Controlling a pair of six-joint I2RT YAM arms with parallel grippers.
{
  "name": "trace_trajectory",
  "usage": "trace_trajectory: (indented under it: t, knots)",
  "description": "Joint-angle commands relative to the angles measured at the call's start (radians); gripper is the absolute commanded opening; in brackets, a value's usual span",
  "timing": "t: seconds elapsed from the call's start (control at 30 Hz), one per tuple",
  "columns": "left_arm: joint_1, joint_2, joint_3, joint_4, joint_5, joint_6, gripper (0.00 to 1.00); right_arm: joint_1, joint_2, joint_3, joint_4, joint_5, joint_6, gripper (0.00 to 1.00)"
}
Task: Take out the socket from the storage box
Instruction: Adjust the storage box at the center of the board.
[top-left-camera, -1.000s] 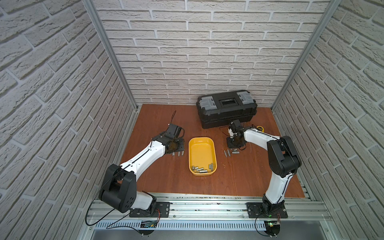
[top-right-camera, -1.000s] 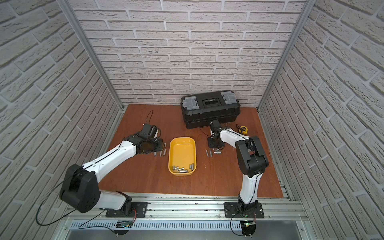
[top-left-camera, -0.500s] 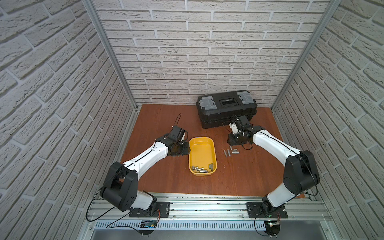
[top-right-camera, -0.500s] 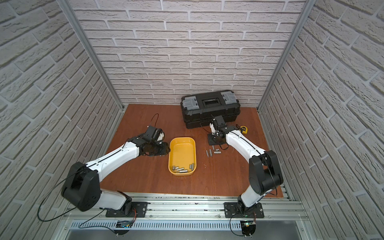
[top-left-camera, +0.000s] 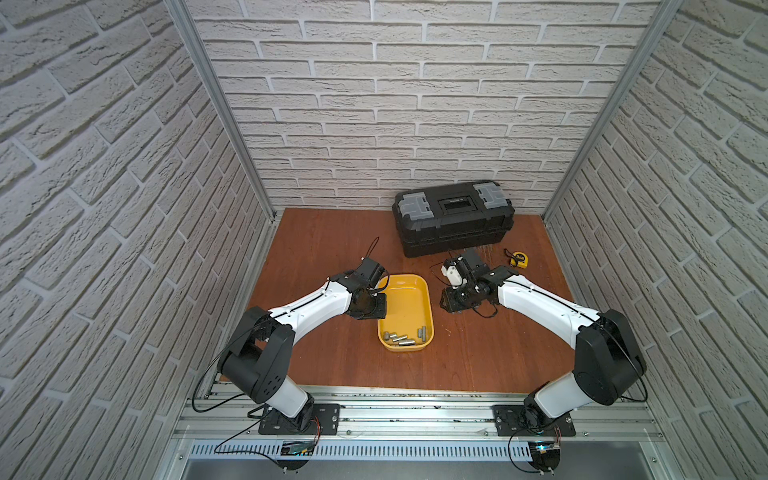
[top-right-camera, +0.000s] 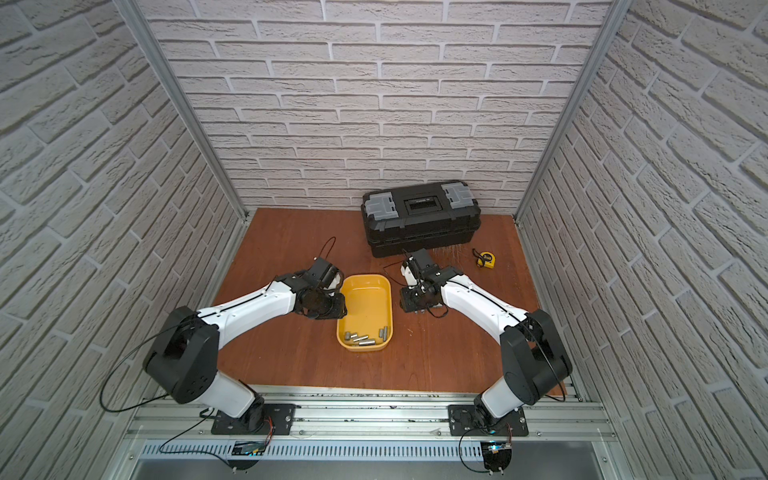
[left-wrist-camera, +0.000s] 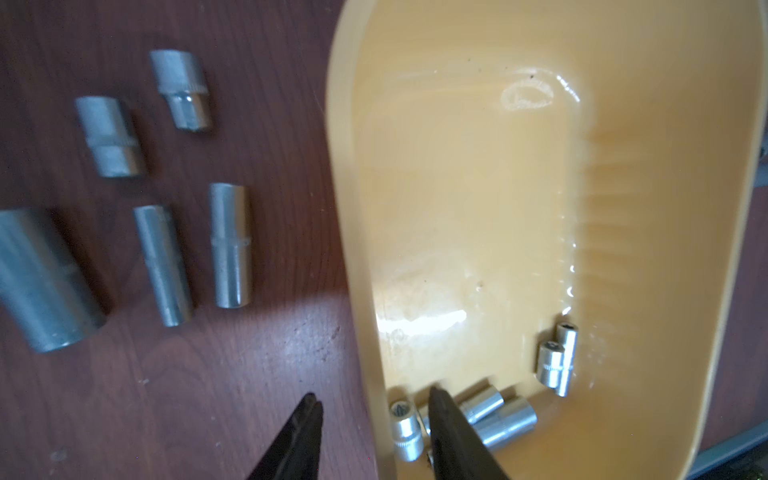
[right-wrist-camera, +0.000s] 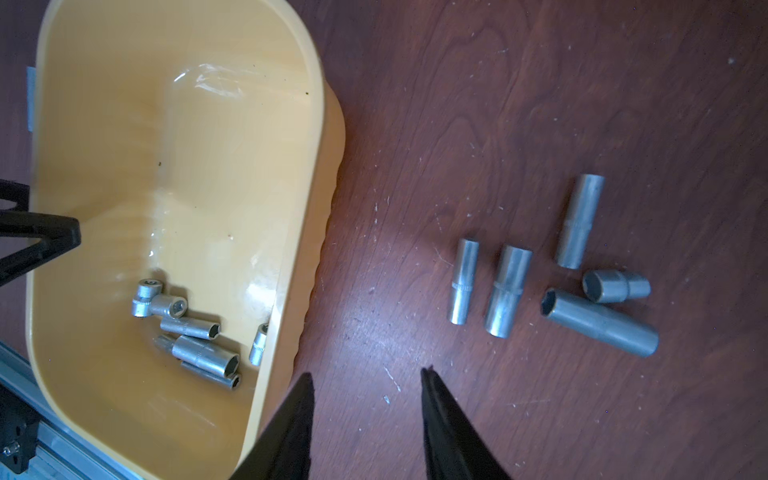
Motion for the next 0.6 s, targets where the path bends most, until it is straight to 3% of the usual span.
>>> trace_trajectory:
  t: [0.0,0.57]
  knots:
    - [-0.014,-0.001,0.026,-0.039,-0.048,-0.020,0.42,0.007,-0.047,-0.019,0.024,-0.004,0.018,0.44]
    - [-0.074,0.084,0.097,-0.148,-0.061,-0.089,0.09,0.008,-0.096,-0.053,0.006,-0.001,0.024,0.44]
